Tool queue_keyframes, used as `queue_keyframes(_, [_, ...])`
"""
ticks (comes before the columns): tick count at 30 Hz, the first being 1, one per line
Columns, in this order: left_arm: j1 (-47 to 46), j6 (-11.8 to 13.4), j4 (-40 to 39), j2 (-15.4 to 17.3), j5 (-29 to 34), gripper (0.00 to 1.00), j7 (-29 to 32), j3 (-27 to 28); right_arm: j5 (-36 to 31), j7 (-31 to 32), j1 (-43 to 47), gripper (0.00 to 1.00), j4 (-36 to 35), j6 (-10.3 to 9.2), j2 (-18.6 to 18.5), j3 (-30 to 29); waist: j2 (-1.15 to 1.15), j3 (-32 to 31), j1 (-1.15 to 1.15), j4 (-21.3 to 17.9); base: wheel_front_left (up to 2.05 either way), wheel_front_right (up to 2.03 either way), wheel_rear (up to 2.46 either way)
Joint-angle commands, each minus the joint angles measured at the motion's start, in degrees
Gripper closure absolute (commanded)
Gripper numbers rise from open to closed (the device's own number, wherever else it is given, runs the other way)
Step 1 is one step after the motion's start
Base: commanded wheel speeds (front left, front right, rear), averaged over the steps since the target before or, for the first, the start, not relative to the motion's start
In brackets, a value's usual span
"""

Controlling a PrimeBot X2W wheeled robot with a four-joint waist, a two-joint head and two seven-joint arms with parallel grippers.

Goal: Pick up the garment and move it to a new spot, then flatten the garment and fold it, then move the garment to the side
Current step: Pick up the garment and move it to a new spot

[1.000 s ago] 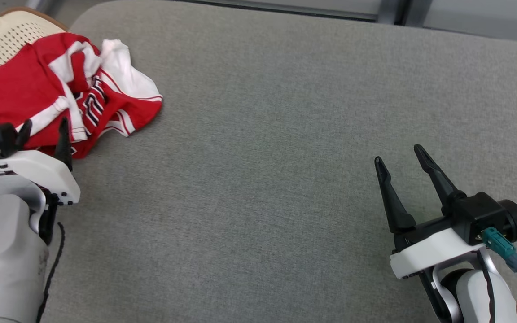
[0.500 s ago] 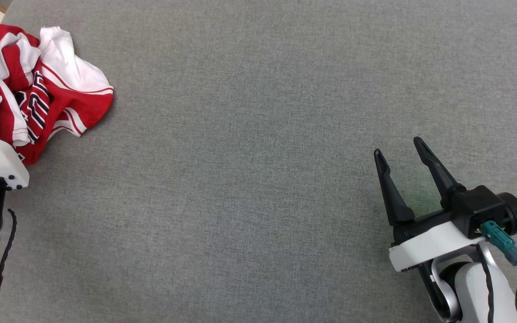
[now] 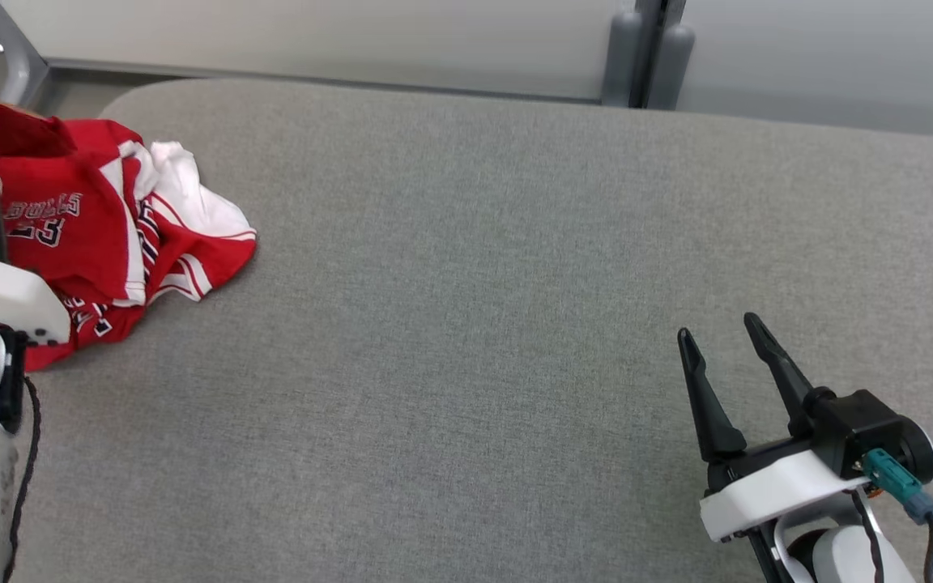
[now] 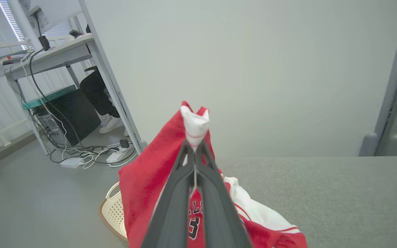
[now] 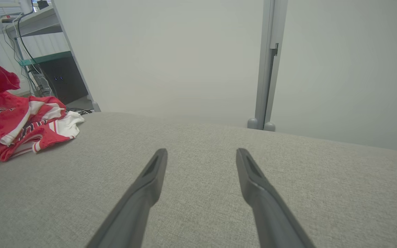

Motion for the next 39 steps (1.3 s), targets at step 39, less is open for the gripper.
queue_keyframes(39, [5.0,-3.6,-31.4,-16.5,-0.7,1.00,10.4,-39.1,4.6,-4.3,-0.1,0.00,-0.2,-0.01,0.8,-1.0,0.00,5.4,0.00,-29.1,0.00,0.00,0.00])
